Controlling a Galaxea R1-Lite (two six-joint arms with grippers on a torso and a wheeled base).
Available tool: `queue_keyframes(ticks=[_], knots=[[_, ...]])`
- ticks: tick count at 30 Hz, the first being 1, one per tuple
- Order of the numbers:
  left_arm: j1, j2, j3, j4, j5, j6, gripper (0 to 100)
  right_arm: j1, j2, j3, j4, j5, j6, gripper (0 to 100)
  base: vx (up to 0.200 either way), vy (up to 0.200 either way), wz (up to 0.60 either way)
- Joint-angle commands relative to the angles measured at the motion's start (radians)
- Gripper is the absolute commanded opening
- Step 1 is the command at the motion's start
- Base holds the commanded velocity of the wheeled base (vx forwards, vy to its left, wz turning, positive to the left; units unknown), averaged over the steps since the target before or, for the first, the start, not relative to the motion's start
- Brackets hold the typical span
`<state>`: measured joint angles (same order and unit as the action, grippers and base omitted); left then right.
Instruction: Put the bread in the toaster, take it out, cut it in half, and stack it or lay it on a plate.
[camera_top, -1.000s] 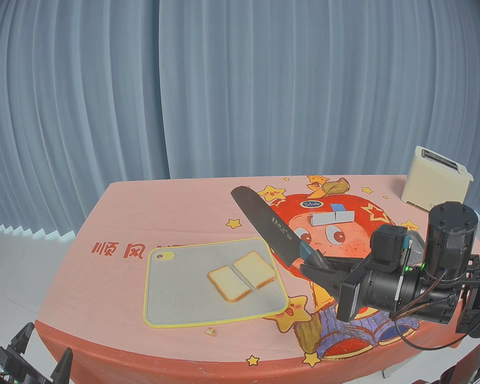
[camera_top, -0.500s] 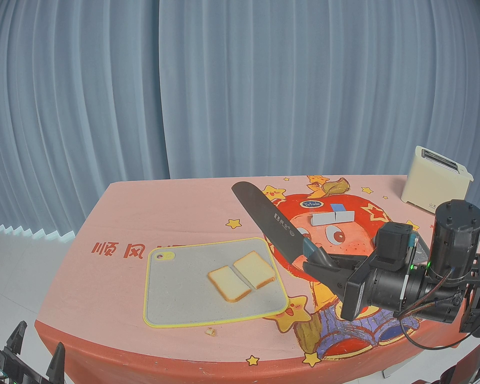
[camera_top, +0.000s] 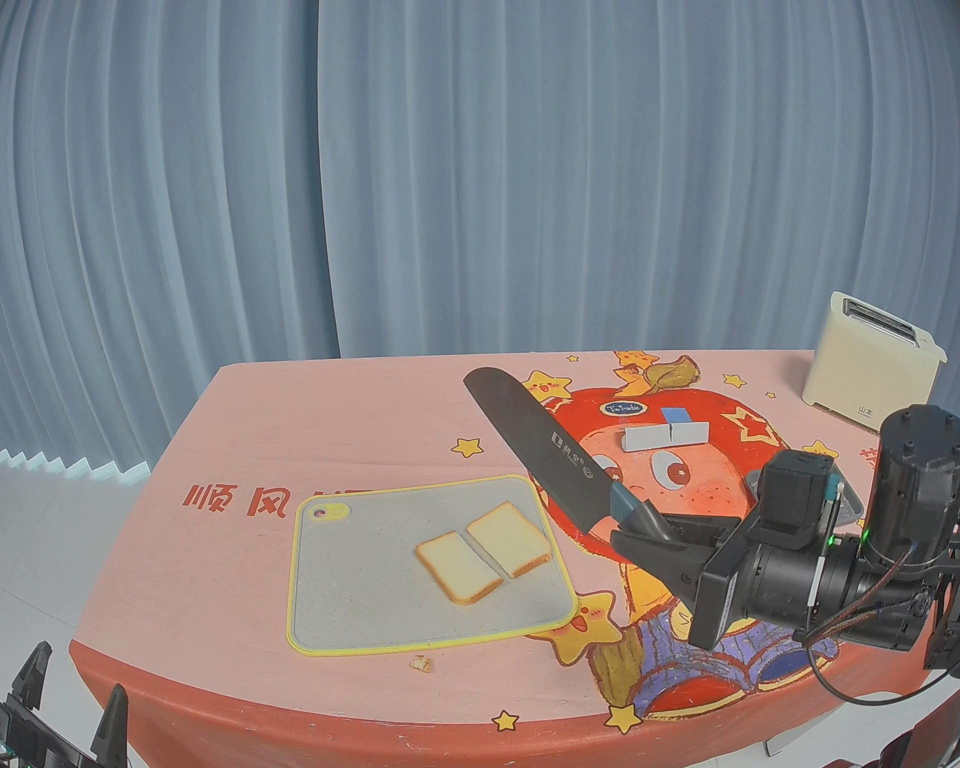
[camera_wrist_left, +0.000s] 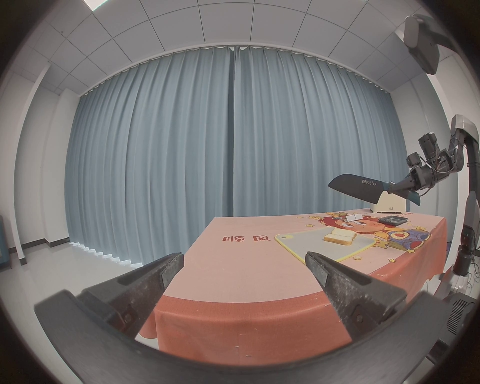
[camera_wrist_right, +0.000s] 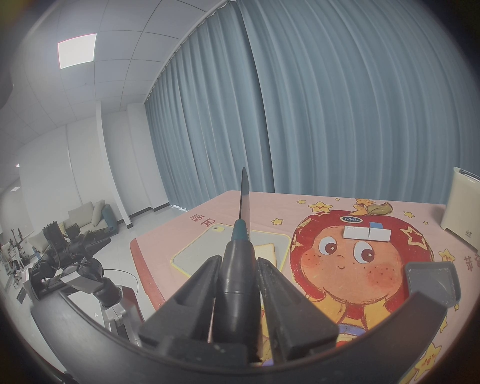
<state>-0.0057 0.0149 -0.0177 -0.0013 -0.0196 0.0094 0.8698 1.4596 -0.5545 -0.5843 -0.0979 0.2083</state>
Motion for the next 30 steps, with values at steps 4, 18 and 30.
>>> queue_keyframes(ticks=[4, 18, 30], knots=[[0.000, -0.007, 0.018, 0.000, 0.000, 0.000, 100, 0.002, -0.002, 0.024, -0.002, 0.000, -0.015, 0, 0.000, 0.000, 0.00], [0.001, -0.009, 0.018, 0.000, 0.000, 0.000, 100, 0.031, -0.005, 0.027, -0.002, -0.008, -0.032, 0, 0.000, 0.000, 0.00], [0.001, -0.009, 0.018, 0.000, 0.000, 0.000, 100, 0.038, -0.010, 0.030, -0.002, -0.010, -0.032, 0, 0.000, 0.000, 0.00]])
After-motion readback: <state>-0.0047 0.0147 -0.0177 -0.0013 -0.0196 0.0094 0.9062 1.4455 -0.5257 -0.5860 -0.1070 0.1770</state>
